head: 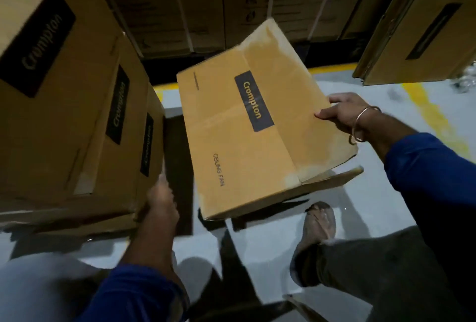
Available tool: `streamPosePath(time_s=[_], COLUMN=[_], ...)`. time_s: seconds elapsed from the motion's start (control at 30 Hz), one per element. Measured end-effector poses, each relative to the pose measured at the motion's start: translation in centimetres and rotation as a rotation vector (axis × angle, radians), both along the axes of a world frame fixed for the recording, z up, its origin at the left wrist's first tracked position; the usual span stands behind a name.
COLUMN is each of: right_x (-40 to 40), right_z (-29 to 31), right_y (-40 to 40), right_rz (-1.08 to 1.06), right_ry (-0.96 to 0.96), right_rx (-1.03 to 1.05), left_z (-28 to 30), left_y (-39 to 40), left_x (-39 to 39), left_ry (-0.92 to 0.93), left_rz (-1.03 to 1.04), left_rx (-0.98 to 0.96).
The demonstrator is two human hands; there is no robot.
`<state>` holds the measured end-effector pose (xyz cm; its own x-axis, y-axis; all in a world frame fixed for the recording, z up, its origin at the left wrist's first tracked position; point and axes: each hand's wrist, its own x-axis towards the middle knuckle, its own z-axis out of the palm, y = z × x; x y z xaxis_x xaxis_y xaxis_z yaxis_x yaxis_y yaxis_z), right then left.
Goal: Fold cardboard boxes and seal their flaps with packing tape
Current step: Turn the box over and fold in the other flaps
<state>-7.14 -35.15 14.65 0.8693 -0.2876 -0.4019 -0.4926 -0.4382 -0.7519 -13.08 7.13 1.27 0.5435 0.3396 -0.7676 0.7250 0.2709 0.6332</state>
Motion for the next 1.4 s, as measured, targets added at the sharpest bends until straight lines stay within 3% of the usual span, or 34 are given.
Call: streamPosePath(time_s=[0.1,0.17,0.23,0.4,0.5,0.63,0.83,1.0,1.07,1.13,1.2,1.23,1.3,1.37,1.4], right_x=[-0.2,-0.8,-1.6,-4.8,-6.1,-6.8,-8.2,-8.1,-6.7,-4.5,-2.7,-2.3,-2.4,-3.2,-3.4], right_z=[2.3,3.1,3.6,4.3,4.2,3.8,2.6,2.3,2.6,2.2,0.6,-0.3,-2.4,-3.8,-4.5], right_y=[3.6,6.5,9.7,17.7,21.3,25.0,27.6,26.2,22.6,17.6,12.1,10.0,7.3,7.1,7.2], right_rz=[0.087,0.184,0.229,0.287,0.356,0.377,0.483,0.774,0.691,0.468,0.252,0.161,0.026,0.005,0.035], right_ry=[-0.162,-0.211,-0.229,-0.290,-0.306,-0.298,-0.270,-0.116,-0.103,-0.078,0.088,0.212,0.407,0.442,0.401], right_rx=[-0.290,-0.471,-0.506,-0.476,-0.472,-0.431,-0.359,-0.148,-0.200,-0.502,-0.678,-0.636,-0.335,-0.118,-0.159], left_z=[6.9,10.9,15.1,18.3,18.2,17.9,16.3,15.3,15.2,15.1,14.8,14.7,14.6,14.7,14.7], left_y=[0.0,-0.9,-2.4,-2.1,-1.9,-3.2,-3.4,-1.5,-0.1,0.8,1.1,1.2,1.3,1.4,1.4], left_x=[2.1,3.0,3.3,2.3,2.5,3.7,5.7,7.2,7.5,7.5,7.5,7.4,7.4,7.6,7.7], left_ry=[-0.205,-0.311,-0.379,-0.349,-0.257,-0.246,-0.182,-0.213,-0.241,-0.247,-0.254,-0.261,-0.277,-0.289,-0.295], left_rz=[-0.112,-0.271,-0.489,-0.728,-0.721,-0.701,-0.761,-0.709,-0.669,-0.658,-0.668,-0.665,-0.630,-0.593,-0.577], left_rx=[0.245,0.248,0.188,0.221,0.064,0.014,0.285,0.553,0.572,0.567,0.577,0.579,0.568,0.530,0.496])
